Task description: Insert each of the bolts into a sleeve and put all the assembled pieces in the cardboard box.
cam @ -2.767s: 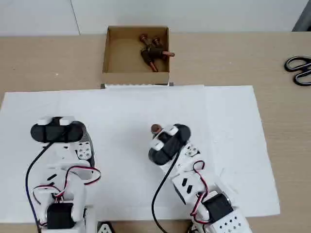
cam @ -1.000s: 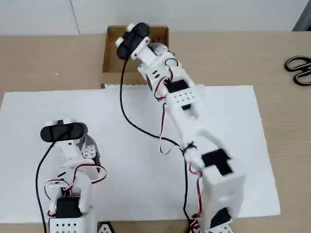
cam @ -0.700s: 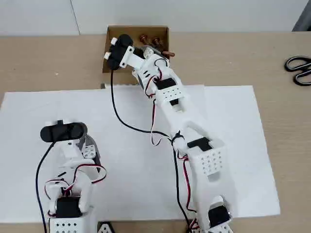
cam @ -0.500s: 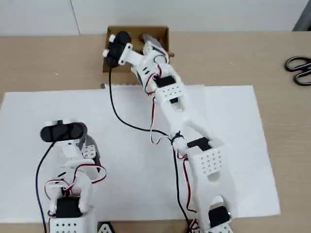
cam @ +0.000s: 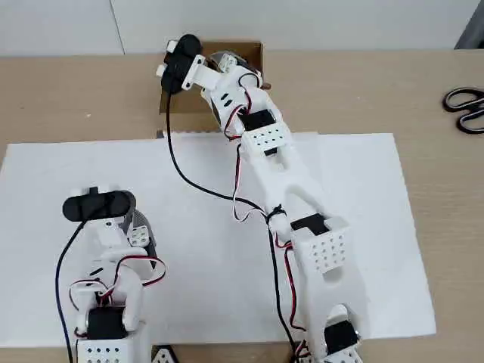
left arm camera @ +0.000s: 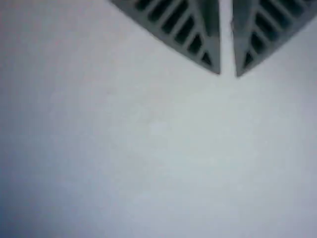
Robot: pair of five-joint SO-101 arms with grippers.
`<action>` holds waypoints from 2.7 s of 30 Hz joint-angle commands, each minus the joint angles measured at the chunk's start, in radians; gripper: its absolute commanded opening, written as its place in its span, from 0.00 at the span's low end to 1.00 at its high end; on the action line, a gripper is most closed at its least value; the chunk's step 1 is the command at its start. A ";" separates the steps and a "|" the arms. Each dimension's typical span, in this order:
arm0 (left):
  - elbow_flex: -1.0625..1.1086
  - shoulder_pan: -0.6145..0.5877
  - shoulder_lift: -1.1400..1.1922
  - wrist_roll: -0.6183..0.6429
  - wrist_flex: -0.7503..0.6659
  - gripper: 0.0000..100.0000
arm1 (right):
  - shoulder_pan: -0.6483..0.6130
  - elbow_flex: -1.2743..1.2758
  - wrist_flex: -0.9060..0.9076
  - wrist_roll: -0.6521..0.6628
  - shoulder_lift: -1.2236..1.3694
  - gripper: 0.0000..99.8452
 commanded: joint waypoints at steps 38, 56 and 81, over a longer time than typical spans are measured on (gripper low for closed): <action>-0.005 0.000 -0.008 0.006 -0.021 0.01 | 0.183 -0.008 1.408 -0.928 -0.828 0.00; -0.005 0.000 -0.008 0.006 -0.021 0.01 | 0.214 1.241 0.914 -0.980 -1.603 0.00; -0.005 0.000 -0.008 0.006 -0.021 0.01 | 0.344 2.251 0.455 -0.836 -2.410 0.00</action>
